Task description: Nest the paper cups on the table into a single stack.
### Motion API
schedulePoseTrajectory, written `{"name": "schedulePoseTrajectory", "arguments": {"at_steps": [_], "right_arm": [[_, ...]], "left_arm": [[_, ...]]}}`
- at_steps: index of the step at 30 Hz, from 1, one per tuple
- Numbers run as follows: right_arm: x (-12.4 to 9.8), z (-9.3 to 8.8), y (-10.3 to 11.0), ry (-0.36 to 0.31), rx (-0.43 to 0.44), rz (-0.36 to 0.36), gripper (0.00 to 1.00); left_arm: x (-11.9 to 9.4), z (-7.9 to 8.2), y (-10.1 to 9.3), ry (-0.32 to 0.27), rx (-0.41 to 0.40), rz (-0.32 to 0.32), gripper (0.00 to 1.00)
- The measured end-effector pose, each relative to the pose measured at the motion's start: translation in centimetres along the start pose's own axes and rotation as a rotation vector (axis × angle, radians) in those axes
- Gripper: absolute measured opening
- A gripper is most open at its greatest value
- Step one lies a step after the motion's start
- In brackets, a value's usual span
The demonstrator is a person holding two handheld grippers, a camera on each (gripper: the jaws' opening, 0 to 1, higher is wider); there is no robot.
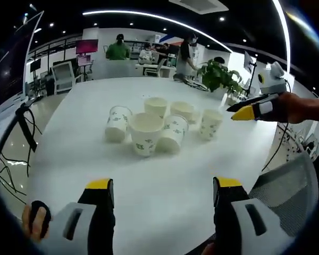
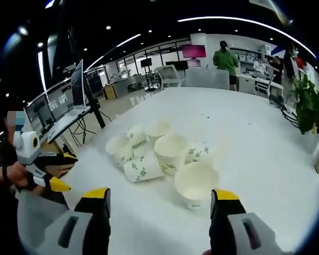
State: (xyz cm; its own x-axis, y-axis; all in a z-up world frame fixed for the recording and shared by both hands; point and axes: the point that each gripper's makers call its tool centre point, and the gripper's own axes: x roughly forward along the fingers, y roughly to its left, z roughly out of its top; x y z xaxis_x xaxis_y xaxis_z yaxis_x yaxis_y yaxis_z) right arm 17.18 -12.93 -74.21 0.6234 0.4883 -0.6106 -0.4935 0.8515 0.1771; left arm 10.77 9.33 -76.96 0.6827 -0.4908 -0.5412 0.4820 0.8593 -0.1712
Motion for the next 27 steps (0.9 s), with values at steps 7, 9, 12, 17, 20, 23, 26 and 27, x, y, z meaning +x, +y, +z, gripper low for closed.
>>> {"name": "schedulePoseTrajectory", "arguments": {"at_steps": [7, 9, 12, 17, 20, 23, 26, 27], "right_arm": [[1.7, 0.1, -0.5, 0.068, -0.072, 0.022, 0.74], [2.1, 0.1, -0.5, 0.091, -0.085, 0.030, 0.73], [2.5, -0.3, -0.3, 0.140, -0.104, 0.044, 0.73], [4.3, -1.4, -1.1, 0.207, -0.130, 0.063, 0.72], [4.9, -2.2, -1.0, 0.252, -0.160, 0.077, 0.70], [5.3, -2.3, -0.9, 0.274, -0.171, 0.088, 0.64], [6.1, -2.8, -0.8, 0.309, -0.179, 0.102, 0.60], [6.4, -2.8, -1.0, 0.325, -0.180, 0.106, 0.59]], "left_arm": [[0.2, 0.0, -0.2, 0.004, -0.001, -0.005, 0.75], [0.3, -0.1, -0.2, 0.006, -0.002, -0.005, 0.75], [0.4, -0.4, -0.1, 0.009, -0.004, -0.006, 0.75], [0.5, -0.4, -0.2, 0.011, -0.007, -0.004, 0.75], [0.4, -0.4, 0.0, 0.011, -0.010, -0.001, 0.75], [0.5, -0.4, 0.1, 0.013, -0.009, -0.001, 0.75], [0.6, -0.6, 0.2, 0.016, -0.009, -0.001, 0.75], [0.6, -0.6, 0.2, 0.017, -0.010, 0.000, 0.75]]}}
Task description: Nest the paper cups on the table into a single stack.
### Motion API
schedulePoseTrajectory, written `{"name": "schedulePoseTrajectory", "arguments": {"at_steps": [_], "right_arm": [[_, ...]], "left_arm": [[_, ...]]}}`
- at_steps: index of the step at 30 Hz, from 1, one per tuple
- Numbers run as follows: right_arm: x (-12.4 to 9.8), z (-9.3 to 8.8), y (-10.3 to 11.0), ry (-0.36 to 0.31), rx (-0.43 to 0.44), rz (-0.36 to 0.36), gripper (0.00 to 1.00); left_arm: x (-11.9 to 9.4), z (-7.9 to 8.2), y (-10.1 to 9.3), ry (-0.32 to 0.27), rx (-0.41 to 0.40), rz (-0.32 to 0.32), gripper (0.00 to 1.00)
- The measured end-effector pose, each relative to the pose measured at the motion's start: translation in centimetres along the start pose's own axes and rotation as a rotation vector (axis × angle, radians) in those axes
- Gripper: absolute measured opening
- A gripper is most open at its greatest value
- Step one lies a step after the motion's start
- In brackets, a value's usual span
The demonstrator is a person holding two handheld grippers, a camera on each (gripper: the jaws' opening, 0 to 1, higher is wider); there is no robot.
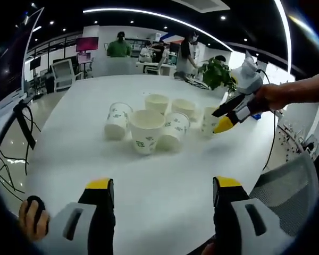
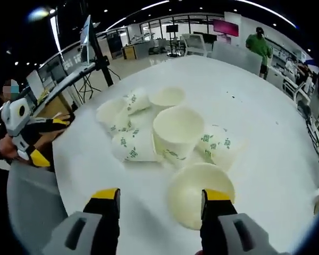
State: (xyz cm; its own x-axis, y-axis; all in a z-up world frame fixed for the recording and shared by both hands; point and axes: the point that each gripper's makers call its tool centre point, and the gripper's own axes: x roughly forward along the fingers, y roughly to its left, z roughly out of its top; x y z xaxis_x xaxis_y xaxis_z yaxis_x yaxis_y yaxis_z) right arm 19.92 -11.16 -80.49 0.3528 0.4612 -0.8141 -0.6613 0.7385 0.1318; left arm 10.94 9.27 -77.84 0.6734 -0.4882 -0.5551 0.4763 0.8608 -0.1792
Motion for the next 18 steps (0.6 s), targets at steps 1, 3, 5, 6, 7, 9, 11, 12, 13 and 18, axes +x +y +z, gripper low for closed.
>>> {"name": "schedulePoseTrajectory", "arguments": {"at_steps": [1, 3, 5, 6, 7, 9, 11, 12, 13, 18], "right_arm": [[0.2, -0.4, 0.0, 0.018, 0.001, 0.004, 0.58], [0.6, -1.2, 0.0, 0.061, 0.003, 0.016, 0.55], [1.0, -1.5, 0.2, 0.086, -0.006, 0.025, 0.54], [1.1, -1.8, 0.3, 0.107, -0.018, 0.029, 0.53], [1.4, -2.0, 0.0, 0.121, -0.032, 0.028, 0.53], [1.5, -2.3, 0.0, 0.143, -0.041, 0.024, 0.50], [1.3, -2.2, -0.5, 0.151, -0.064, -0.001, 0.43], [1.4, -2.1, -0.6, 0.150, -0.057, -0.001, 0.41], [1.5, -2.0, -0.8, 0.152, -0.050, -0.001, 0.40], [1.0, -2.1, -0.8, 0.170, -0.043, -0.023, 0.26]], "left_arm": [[0.0, 0.0, 0.0, 0.002, -0.001, 0.001, 0.75], [-0.3, 0.0, -0.1, 0.005, -0.001, 0.002, 0.75], [-0.5, 0.0, -0.2, 0.006, -0.002, 0.004, 0.74], [-0.5, 0.0, -0.2, 0.008, -0.003, 0.005, 0.74], [-0.6, 0.0, -0.2, 0.008, -0.004, 0.005, 0.74], [-0.6, -0.1, -0.1, 0.011, -0.004, 0.007, 0.74], [-0.6, -0.1, 0.0, 0.013, -0.005, 0.009, 0.74], [-0.6, -0.1, 0.0, 0.013, -0.005, 0.010, 0.74], [-0.6, -0.1, 0.0, 0.014, -0.006, 0.010, 0.74], [-0.5, 0.0, -0.1, 0.015, -0.003, 0.009, 0.73]]}}
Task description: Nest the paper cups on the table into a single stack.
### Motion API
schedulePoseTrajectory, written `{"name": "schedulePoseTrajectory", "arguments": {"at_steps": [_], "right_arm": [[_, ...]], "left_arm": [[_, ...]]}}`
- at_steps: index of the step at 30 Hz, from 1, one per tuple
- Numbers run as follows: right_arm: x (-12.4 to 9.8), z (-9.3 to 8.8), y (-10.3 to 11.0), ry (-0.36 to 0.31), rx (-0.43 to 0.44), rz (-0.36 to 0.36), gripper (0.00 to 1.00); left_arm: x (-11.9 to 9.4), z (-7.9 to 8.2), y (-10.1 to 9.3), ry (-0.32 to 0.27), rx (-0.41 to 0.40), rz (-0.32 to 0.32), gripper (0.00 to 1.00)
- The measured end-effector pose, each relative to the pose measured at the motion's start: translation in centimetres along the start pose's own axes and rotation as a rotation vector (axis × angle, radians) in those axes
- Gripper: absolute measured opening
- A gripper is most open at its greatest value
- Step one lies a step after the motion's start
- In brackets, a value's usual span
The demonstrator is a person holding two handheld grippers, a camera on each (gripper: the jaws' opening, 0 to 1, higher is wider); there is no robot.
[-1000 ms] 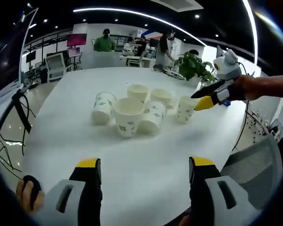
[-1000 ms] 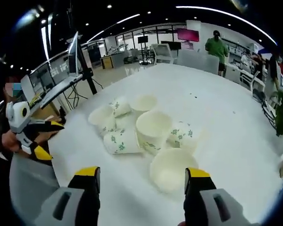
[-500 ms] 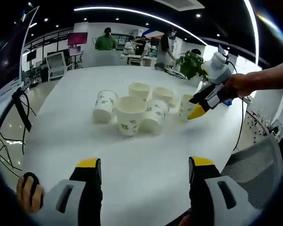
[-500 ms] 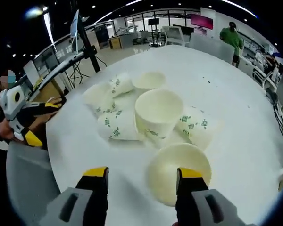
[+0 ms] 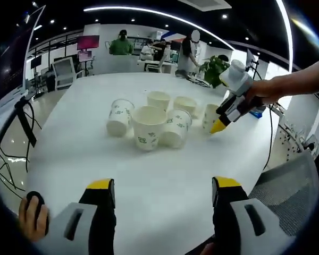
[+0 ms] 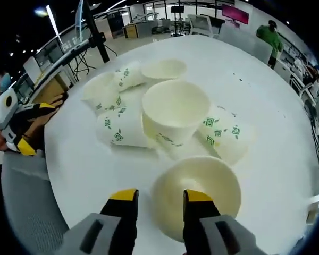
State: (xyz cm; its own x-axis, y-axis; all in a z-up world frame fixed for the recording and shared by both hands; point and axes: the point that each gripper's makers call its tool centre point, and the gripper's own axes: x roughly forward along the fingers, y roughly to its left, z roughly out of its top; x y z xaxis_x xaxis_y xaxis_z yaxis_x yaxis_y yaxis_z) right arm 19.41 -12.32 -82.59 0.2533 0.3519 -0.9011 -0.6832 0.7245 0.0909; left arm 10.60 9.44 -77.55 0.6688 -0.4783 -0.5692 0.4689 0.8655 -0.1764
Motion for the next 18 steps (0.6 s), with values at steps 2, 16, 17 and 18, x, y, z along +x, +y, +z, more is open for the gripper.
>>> {"name": "schedulePoseTrajectory", "arguments": {"at_steps": [2, 16, 17, 18], "right_arm": [[0.48, -0.02, -0.56, 0.006, -0.007, -0.009, 0.20], [-0.03, 0.18, -0.48, 0.008, -0.037, -0.031, 0.00], [-0.05, 0.22, -0.50, 0.007, -0.038, -0.032, 0.00], [0.10, 0.43, -0.80, 0.004, -0.042, -0.032, 0.00]], "left_arm": [[0.02, 0.07, 0.00, -0.001, 0.002, 0.000, 0.73], [0.18, -0.27, 0.29, 0.005, 0.002, 0.000, 0.72], [0.18, -0.29, 0.29, 0.004, 0.002, 0.000, 0.72], [0.20, -0.32, 0.30, 0.003, 0.002, 0.000, 0.72]]}}
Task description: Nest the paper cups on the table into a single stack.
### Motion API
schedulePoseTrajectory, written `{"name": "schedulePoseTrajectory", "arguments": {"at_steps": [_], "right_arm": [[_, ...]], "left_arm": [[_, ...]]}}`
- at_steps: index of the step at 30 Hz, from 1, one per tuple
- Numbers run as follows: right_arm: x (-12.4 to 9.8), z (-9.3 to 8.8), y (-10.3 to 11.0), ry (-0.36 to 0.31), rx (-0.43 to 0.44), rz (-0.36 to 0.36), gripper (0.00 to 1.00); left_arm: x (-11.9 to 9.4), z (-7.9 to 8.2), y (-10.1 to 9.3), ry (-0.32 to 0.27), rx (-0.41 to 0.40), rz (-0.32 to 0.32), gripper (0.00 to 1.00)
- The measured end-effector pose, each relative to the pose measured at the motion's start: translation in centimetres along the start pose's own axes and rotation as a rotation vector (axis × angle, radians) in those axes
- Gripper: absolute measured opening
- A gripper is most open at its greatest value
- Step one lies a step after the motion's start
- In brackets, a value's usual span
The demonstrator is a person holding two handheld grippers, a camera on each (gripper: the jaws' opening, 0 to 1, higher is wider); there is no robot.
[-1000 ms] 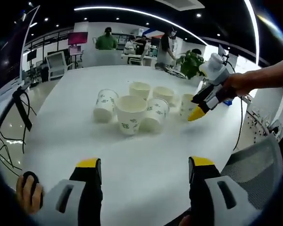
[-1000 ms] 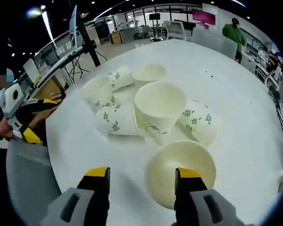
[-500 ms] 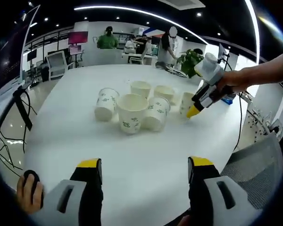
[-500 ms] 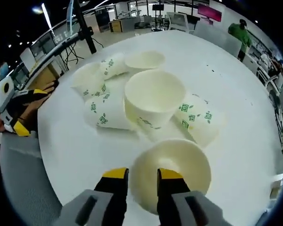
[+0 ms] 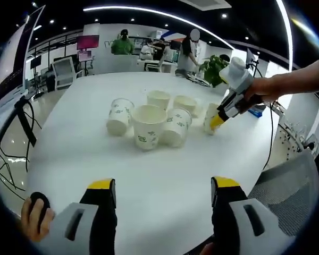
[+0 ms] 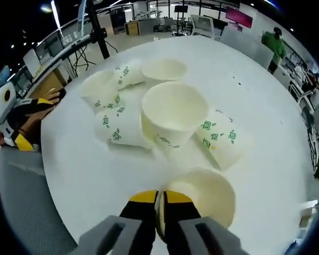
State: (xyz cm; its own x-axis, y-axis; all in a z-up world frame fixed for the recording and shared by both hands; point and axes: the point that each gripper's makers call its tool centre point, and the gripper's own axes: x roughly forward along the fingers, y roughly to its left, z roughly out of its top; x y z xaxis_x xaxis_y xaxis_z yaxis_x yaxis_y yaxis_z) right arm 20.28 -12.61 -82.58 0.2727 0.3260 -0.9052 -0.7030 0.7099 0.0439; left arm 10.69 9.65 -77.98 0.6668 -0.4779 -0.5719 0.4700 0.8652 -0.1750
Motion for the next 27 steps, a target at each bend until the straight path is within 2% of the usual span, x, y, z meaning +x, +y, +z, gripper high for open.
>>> {"name": "schedulePoseTrajectory", "arguments": {"at_steps": [2, 6, 8, 12, 16, 27], "right_arm": [[-0.8, 0.1, 0.7, -0.003, -0.001, 0.004, 0.00], [-0.6, 0.5, 0.7, -0.004, -0.028, 0.002, 0.00], [-1.1, 0.7, 1.4, -0.004, -0.052, 0.003, 0.00], [-0.5, 1.3, 1.5, 0.003, -0.115, 0.010, 0.00], [-1.5, 1.5, 3.4, 0.006, -0.163, 0.019, 0.00], [-0.8, 1.4, 5.7, 0.026, -0.259, 0.043, 0.00]], "left_arm": [[0.1, -0.1, 0.1, -0.001, 0.000, 0.000, 0.72], [0.1, -0.1, 0.1, -0.005, 0.001, -0.001, 0.72], [0.1, -0.1, 0.2, -0.007, 0.001, -0.001, 0.72], [0.1, -0.1, 0.4, -0.010, 0.002, 0.000, 0.72], [0.0, -0.1, 0.4, -0.012, 0.003, 0.000, 0.72], [-0.2, 0.1, 0.3, -0.020, 0.006, -0.001, 0.72]]}}
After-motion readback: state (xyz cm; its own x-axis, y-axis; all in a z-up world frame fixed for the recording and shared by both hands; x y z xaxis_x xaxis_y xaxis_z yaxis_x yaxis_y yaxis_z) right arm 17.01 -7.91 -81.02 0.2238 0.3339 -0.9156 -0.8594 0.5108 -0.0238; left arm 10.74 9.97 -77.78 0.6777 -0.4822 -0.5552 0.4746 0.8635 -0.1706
